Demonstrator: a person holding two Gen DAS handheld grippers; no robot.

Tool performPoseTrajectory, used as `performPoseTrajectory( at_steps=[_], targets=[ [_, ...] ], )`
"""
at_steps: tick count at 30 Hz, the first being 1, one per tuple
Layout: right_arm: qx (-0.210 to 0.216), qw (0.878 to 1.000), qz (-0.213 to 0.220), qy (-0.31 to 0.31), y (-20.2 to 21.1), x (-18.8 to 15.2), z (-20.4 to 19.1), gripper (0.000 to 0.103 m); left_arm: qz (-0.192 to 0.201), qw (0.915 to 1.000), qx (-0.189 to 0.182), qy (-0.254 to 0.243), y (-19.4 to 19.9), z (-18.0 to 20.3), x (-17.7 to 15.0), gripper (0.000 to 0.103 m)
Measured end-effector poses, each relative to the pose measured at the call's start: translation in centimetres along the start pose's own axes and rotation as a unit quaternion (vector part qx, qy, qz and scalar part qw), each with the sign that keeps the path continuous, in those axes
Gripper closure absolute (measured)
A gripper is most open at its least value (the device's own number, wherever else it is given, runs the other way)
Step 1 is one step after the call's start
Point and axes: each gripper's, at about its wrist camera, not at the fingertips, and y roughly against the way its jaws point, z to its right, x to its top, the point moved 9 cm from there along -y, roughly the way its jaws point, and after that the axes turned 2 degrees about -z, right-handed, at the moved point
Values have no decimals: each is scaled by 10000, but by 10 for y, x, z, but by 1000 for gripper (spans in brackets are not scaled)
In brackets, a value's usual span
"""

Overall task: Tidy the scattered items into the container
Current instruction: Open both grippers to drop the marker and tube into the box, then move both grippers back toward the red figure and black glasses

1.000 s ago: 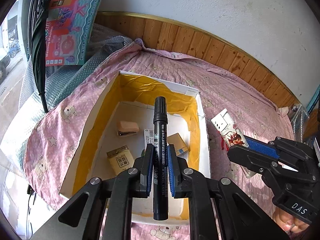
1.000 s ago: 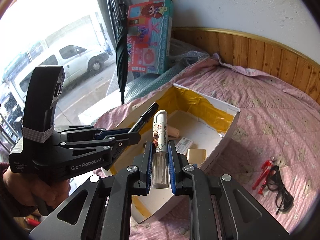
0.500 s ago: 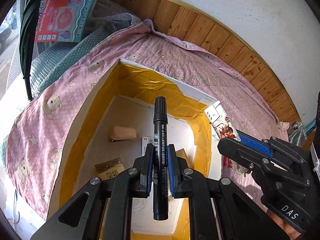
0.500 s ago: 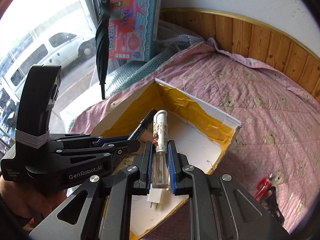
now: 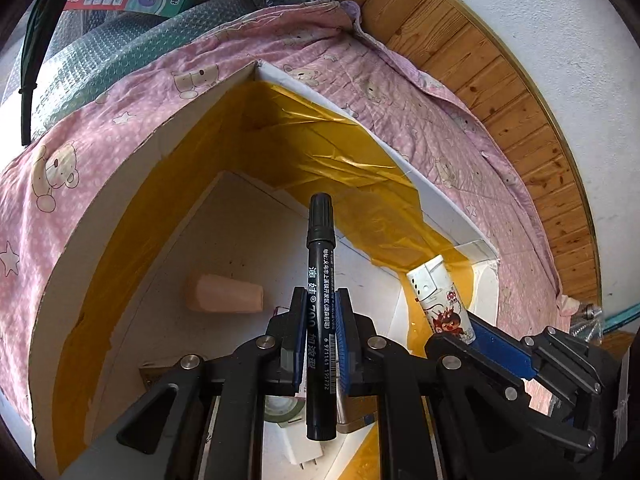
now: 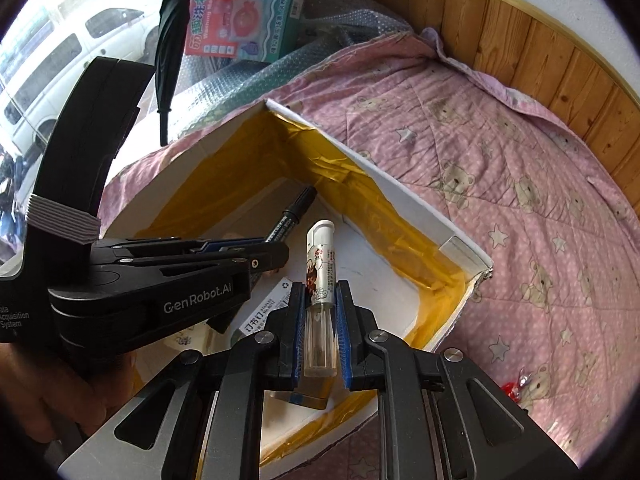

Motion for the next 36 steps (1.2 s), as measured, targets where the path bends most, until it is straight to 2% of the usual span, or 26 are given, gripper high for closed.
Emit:
performPoseTrajectory(
  at_steps=[4, 12, 15, 18, 23, 29, 32, 36],
  targets=[
    [-130, 9996, -179, 161, -12, -1, 3, 88, -6, 9996, 19, 265, -16, -4, 4, 89],
    [-321, 9982, -385, 330, -25, 4, 11, 88, -97, 9958, -261, 868, -42, -12, 13, 89],
    [-518, 9974, -360, 339, -28, 6, 18, 87, -95, 9935, -436, 1044, -52, -13, 15, 89],
    [-573, 9978, -228, 258, -23, 6, 23, 87, -169, 9906, -642, 1199, -57, -15, 15, 79],
    [-453, 9990, 38, 16, -7, 4, 27, 87, -101, 9931, -760, 889, -46, -9, 14, 78],
    [-210, 9988, 343, -283, 15, -10, 22, 87, -19, 9968, -521, 612, -22, -7, 1, 78],
    [-89, 9979, 492, -419, 27, -18, 17, 87, 96, 9995, -233, 193, -5, -3, -9, 78],
    [102, 9957, 703, -597, 42, -30, 7, 87, 275, 9993, -159, -212, 17, 9, -23, 78]
  ],
)
